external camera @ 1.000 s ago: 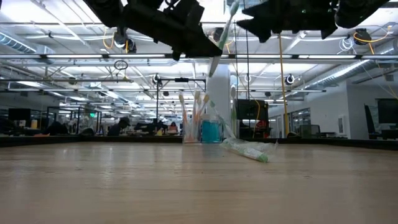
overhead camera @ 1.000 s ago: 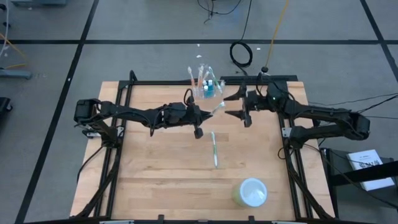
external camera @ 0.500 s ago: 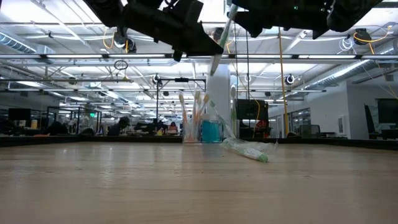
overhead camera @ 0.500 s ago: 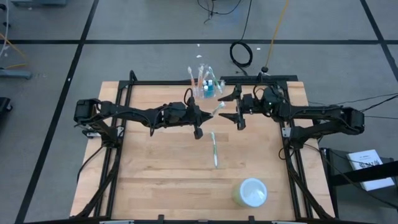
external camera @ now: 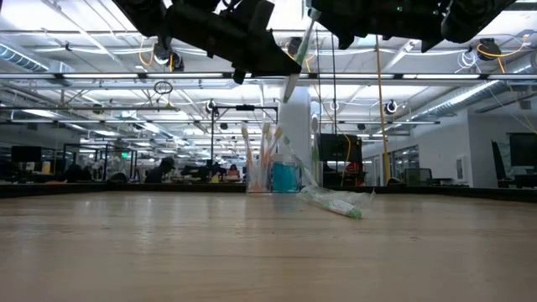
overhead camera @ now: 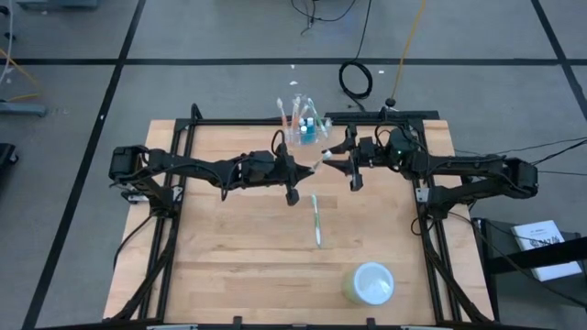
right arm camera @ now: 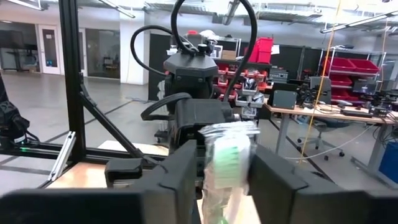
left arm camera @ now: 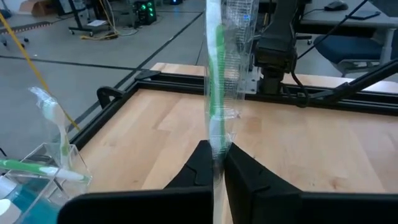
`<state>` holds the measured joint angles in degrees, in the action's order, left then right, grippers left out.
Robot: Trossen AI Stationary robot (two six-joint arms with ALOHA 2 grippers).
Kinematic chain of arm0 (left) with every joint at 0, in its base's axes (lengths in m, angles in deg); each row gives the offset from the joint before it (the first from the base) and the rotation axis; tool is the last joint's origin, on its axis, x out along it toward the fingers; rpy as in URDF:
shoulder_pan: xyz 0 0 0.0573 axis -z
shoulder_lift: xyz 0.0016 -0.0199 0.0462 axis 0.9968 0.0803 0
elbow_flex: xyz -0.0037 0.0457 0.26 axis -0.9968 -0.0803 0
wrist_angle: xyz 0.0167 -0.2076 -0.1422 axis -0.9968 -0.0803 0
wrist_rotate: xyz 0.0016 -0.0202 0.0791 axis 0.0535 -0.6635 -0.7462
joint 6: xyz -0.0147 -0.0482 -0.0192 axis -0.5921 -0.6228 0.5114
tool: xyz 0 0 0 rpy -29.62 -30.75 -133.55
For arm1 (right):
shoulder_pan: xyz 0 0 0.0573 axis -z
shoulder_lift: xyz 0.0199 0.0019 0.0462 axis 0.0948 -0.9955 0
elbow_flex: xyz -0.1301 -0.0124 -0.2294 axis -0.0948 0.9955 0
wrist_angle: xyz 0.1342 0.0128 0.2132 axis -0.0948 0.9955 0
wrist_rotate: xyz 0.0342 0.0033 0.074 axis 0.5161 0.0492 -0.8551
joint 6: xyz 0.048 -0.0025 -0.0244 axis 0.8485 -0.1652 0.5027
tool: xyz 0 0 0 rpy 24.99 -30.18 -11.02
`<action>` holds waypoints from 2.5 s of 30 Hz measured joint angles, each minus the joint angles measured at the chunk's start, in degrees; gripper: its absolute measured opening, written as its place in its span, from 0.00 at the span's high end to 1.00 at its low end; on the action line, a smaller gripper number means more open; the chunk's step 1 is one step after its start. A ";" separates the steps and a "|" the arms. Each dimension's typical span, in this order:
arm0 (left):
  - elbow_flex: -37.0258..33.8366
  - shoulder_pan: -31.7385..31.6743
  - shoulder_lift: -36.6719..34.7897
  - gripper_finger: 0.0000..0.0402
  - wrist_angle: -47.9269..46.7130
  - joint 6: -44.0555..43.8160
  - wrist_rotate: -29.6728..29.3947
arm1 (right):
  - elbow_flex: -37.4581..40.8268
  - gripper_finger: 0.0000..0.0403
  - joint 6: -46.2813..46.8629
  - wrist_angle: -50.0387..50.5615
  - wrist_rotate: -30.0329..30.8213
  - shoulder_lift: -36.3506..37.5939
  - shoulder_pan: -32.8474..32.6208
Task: Pick & Place toothbrushing station
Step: Put the green toothbrush into the transparent organizer
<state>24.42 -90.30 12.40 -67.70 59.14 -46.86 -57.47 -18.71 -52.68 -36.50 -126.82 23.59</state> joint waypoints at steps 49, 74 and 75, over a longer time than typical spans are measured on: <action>0.28 5.05 -16.85 0.30 -25.38 -3.80 -10.10 | -15.80 0.95 -2.03 12.95 25.99 -22.73 20.09; 0.28 4.94 -16.85 0.30 -28.23 -6.90 -13.73 | -15.76 0.91 -2.73 18.35 25.16 -24.30 19.61; 0.28 4.94 -16.85 0.30 -28.37 -7.13 -13.73 | -15.76 0.91 -2.81 18.29 24.88 -24.30 19.61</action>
<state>24.71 -85.36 -4.45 -96.07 52.01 -60.58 -73.23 -21.52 -34.39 -11.62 -151.13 43.20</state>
